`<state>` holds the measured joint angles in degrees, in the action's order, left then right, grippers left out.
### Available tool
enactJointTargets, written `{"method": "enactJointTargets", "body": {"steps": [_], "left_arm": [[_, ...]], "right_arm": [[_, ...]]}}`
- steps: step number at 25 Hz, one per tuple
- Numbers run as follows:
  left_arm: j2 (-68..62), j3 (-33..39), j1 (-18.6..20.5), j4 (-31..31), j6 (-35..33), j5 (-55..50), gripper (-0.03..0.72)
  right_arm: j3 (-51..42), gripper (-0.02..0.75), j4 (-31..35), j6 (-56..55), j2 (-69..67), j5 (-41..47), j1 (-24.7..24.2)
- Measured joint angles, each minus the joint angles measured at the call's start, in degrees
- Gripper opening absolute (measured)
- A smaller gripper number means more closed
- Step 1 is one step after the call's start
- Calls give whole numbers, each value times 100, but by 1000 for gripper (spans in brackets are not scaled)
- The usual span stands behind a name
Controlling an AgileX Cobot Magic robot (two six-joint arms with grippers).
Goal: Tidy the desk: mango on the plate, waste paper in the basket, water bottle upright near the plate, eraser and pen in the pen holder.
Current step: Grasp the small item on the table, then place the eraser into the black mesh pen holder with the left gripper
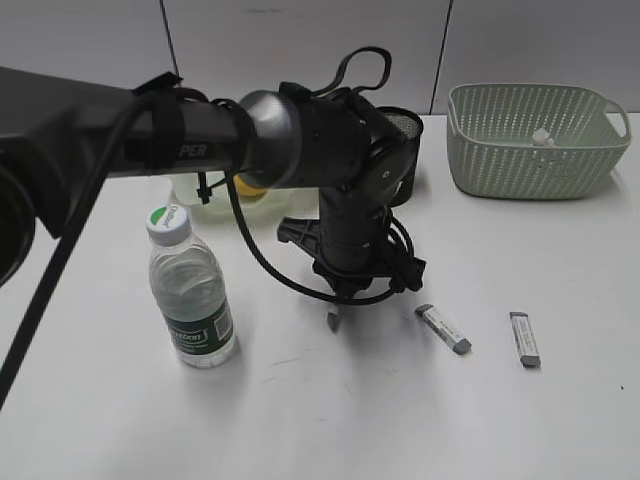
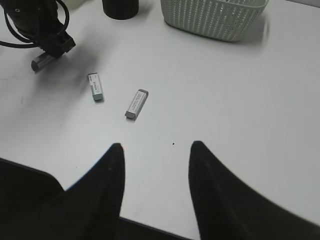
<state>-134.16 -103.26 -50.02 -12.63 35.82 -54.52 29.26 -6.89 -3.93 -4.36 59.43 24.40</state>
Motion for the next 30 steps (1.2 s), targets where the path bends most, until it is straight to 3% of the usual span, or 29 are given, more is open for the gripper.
{"method": "enactJointTargets", "body": {"steps": [6,11,13,15,20,25,27,30], "left_arm": [[386,-184,0,-158,0,978,82],[1078,-251,145,-1732,0,3327,82],[1097,-290,406,-2414,0,4808,82],[992,-290,682,-2651,0,5620,82],[450,-290,1213,-2694,0,6037,82],[90,-271,1348,-2412,0,6434,83],[30,-271,1342,-2286,0,6496,115],[15,-271,1342,-2222,2,6519,229]], "right_arm": [[0,349,0,0,0,0,0],[0,349,0,0,0,0,0],[0,349,0,0,0,0,0],[0,349,5,0,0,0,0],[0,349,5,0,0,0,0],[0,349,5,0,0,0,0],[0,348,5,0,0,0,0],[0,348,5,-1,0,0,0]]}}
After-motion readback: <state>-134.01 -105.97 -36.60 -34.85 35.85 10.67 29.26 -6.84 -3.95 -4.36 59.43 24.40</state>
